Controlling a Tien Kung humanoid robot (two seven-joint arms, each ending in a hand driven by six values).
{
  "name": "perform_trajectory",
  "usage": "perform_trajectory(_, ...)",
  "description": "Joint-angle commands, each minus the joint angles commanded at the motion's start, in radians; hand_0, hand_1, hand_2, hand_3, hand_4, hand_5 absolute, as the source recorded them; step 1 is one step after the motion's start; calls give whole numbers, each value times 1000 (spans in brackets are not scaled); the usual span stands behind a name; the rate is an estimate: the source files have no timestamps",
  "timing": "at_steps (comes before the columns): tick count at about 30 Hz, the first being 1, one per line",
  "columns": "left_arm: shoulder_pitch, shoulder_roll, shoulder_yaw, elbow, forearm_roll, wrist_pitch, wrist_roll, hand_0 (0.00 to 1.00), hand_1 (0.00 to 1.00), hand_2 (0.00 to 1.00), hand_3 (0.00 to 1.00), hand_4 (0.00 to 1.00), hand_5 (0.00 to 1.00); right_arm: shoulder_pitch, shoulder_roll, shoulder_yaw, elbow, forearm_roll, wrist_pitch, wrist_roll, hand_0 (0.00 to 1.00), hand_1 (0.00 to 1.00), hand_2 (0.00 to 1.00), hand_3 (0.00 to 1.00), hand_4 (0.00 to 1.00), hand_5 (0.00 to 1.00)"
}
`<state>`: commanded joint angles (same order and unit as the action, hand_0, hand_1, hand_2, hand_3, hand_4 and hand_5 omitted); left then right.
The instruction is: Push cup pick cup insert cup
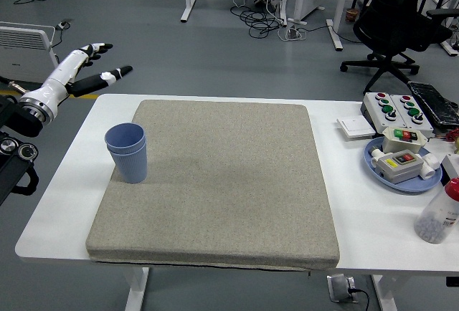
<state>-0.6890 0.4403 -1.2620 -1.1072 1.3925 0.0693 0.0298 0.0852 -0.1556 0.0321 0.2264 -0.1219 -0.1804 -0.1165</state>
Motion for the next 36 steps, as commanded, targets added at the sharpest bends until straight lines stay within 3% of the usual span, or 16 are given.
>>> perform_trajectory(2,50,-13,-39,-37,-85,53,-29,855,899,916,869,681,998,0,0,3,0,-3,-1,-1,698,600,619,579,121,472)
perform_trajectory(5,119,-31,-80,-95,-214,90,-35,878,926,953,902,642,998,1,0,5,-1,-9,-1,-3,698,600,619,579,121,472)
perform_trajectory(9,197,-53,-118,-160,-377,103,-26,878,926,953,902,642,998,3,0,9,-1,-14,0,-5,698,600,619,579,121,472)
perform_trajectory(10,224,-61,-130,-179,-423,103,-23,887,932,962,923,563,998,3,1,12,-1,-19,0,-7,698,601,619,578,120,474)
perform_trajectory(12,269,-76,-147,-204,-504,104,-26,887,932,962,923,563,998,3,2,12,-1,-17,0,-8,698,601,619,578,120,474)
perform_trajectory(15,326,-91,-155,-214,-603,69,-70,887,932,962,923,563,998,1,3,20,-3,-26,0,-11,698,601,619,578,120,474)
perform_trajectory(19,401,-114,-155,-227,-638,10,-138,904,936,964,936,603,998,-3,4,20,-3,-24,-1,-11,699,601,623,579,120,472)
perform_trajectory(21,419,-121,-155,-230,-640,4,-148,904,936,964,936,603,998,-4,5,19,-3,-22,-1,-10,699,601,623,579,120,472)
perform_trajectory(29,567,-219,-200,-219,-655,-3,-214,894,916,933,896,586,998,-1,4,16,-3,-21,-2,-9,698,600,623,578,121,472)
perform_trajectory(32,613,-231,-214,-226,-671,-15,-223,894,916,933,896,586,998,2,2,6,-3,-6,-2,-5,698,600,623,578,121,472)
perform_trajectory(36,622,-225,-207,-227,-692,-29,-229,893,914,933,896,590,998,6,-2,5,-3,-4,-3,-3,698,600,622,578,121,472)
